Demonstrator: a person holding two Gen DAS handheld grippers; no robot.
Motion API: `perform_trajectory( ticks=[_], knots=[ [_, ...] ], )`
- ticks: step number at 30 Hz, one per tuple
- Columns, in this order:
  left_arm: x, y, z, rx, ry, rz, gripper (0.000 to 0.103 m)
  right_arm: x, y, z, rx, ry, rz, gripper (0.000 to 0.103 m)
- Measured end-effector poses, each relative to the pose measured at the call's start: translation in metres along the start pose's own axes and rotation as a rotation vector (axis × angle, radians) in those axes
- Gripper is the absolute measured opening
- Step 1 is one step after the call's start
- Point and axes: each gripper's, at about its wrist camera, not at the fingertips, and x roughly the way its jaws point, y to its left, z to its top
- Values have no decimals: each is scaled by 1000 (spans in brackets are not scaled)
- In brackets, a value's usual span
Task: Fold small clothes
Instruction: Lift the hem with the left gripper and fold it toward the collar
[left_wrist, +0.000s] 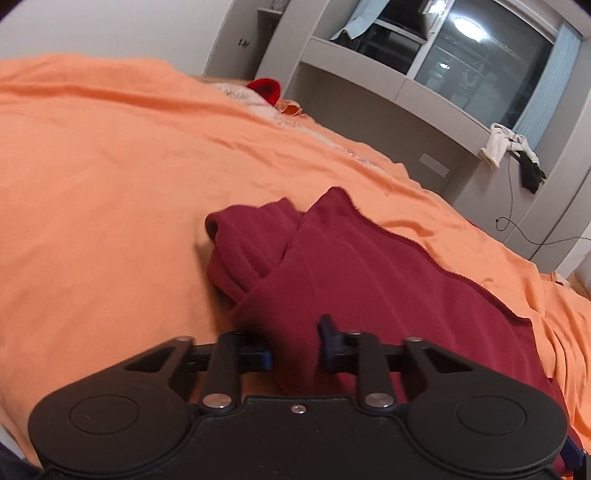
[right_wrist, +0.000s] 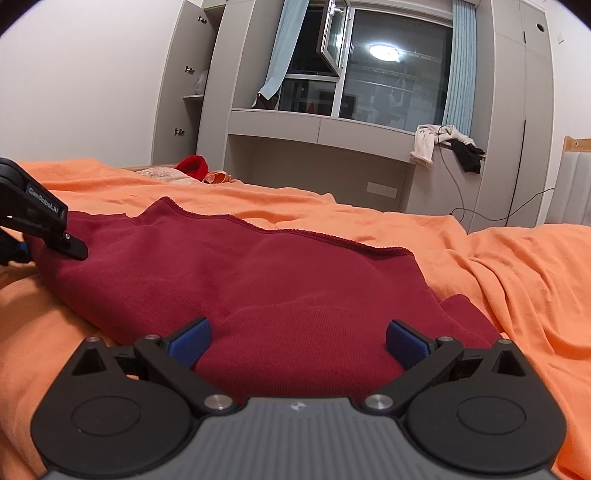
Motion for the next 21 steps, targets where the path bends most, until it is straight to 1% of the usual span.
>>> perform_trajectory(
  ticks=[4,8,11,13,16,18,21],
  knots=[
    [-8,-19,9,95,-45,-25,15,-2,-6,4,11,14,30,103],
    [-16,-56,23,268,-87,-87,14,-6,-13,8,29,26,44,103],
    [-26,-88,34,379,-105,-151,13,-10,-21,13,16,31,49,103],
    [-32,-109,38,437,-110,-189,13,-15,-34,18,20,16,23,103],
    [-41,-138,37,521,-113,-250,13,-21,-65,29,75,-21,-67,103],
    [-45,-158,30,582,-107,-285,13,-26,-94,35,153,-41,-116,103],
    [-50,-183,9,666,-83,-328,13,-32,-137,40,286,-51,-164,103]
  ],
)
